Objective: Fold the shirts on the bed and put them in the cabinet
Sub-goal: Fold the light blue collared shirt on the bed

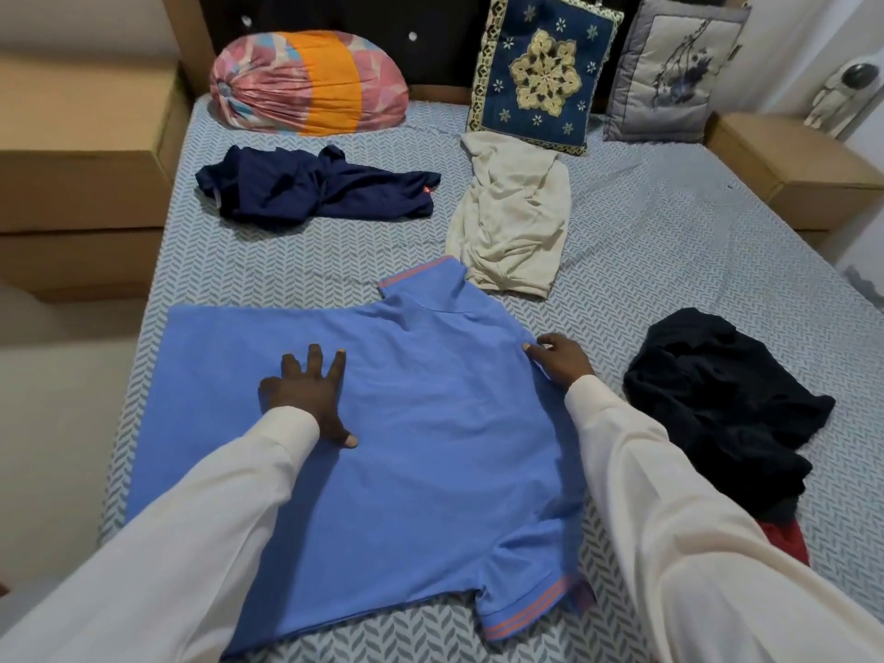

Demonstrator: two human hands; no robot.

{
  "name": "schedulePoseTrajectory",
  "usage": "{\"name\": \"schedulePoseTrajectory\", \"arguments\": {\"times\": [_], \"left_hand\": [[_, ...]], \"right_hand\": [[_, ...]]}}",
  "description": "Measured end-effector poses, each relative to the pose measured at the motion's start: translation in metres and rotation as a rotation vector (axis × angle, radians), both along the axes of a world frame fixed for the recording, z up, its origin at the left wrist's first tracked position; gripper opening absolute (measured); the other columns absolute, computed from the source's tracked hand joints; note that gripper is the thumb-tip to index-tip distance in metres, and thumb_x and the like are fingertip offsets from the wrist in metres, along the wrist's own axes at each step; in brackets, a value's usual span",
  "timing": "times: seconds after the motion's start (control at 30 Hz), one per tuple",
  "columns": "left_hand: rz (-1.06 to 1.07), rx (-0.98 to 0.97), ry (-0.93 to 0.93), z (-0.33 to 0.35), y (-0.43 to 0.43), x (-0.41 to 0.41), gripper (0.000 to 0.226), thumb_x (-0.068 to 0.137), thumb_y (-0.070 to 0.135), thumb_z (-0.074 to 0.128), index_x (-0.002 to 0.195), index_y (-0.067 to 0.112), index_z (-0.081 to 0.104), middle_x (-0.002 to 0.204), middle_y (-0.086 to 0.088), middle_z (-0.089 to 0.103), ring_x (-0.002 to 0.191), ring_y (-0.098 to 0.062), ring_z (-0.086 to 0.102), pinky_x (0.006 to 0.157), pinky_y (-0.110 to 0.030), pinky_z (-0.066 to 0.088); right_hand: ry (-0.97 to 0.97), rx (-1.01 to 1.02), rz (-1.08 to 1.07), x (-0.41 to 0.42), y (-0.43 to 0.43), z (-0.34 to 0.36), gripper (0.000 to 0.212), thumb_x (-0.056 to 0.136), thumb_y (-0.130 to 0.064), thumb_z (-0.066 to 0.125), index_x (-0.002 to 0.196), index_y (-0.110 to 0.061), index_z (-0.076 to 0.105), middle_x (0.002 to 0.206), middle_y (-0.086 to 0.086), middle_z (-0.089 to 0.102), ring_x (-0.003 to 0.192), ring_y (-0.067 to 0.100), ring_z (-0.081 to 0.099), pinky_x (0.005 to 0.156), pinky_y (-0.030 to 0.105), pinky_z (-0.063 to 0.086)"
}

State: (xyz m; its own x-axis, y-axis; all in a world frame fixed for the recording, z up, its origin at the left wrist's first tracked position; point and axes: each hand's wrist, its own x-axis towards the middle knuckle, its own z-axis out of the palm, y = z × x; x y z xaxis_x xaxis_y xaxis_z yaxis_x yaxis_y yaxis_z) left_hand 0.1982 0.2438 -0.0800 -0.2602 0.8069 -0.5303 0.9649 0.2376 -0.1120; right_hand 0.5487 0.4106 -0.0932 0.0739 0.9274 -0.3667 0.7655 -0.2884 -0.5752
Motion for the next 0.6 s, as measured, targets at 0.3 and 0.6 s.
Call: {"name": "schedulePoseTrajectory", "arguments": {"times": [0.3, 0.6], "left_hand": [[0.009, -0.106, 0.014, -0.001, 0.022, 0.003, 0.157, 0.048, 0.074, 0.082, 0.148, 0.033, -0.032, 0.162, -0.01, -0.024, 0.148, -0.048, -0.006, 0.105, -0.065, 0.032], [0.032, -0.156, -0.007, -0.003, 0.031, 0.005, 0.161, 0.048, 0.067, 0.087, 0.147, 0.031, -0.034, 0.16, -0.009, -0.027, 0.147, -0.05, -0.008, 0.101, -0.07, 0.034]], "right_hand": [[-0.041, 0.001, -0.295, -0.025, 0.038, 0.002, 0.045, 0.076, -0.048, 0.06, 0.104, -0.013, 0.068, 0.114, 0.015, 0.065, 0.112, 0.037, 0.06, 0.101, 0.044, 0.045], [-0.072, 0.142, -0.19, -0.049, 0.066, 0.011, 0.022, 0.085, -0.035, 0.059, 0.1, -0.023, 0.071, 0.113, 0.007, 0.068, 0.112, 0.032, 0.061, 0.1, 0.045, 0.041]]}}
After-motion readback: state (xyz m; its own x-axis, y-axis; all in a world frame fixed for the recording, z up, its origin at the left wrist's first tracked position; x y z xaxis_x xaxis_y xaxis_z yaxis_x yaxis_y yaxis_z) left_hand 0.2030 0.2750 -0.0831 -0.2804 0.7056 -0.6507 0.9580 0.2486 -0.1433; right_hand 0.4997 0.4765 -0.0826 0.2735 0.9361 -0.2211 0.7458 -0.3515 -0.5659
